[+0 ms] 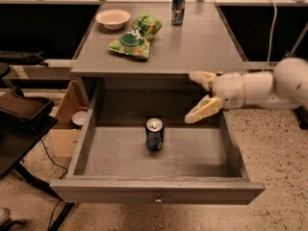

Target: Place pepsi can into top drawer

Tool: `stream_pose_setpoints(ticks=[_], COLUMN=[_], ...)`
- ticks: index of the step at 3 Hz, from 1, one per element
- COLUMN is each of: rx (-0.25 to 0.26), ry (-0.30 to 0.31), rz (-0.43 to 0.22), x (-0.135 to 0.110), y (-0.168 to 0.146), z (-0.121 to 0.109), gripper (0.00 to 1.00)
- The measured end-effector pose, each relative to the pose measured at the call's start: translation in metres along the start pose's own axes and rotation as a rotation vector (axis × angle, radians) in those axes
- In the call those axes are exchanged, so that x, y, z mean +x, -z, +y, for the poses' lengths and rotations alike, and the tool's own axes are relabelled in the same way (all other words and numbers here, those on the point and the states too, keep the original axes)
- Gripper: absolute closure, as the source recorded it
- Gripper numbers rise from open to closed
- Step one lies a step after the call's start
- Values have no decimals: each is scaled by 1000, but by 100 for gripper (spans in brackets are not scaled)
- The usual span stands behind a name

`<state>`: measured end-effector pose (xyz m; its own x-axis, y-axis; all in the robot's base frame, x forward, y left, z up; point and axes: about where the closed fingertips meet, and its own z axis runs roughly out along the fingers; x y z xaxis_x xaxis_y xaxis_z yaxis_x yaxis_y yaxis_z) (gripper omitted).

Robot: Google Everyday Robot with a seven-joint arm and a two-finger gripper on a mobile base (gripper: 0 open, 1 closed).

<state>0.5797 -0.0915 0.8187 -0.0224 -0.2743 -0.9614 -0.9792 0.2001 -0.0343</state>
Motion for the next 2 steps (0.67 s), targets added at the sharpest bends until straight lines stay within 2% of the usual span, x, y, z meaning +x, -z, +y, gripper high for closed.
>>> stream_pose_setpoints(ticks=[1,2], rx=[-42,-35], ry=[-7,-15], rz=[162,307], x=[-41,-88], y=[24,65], z=[-20,-30], gripper=[0,0])
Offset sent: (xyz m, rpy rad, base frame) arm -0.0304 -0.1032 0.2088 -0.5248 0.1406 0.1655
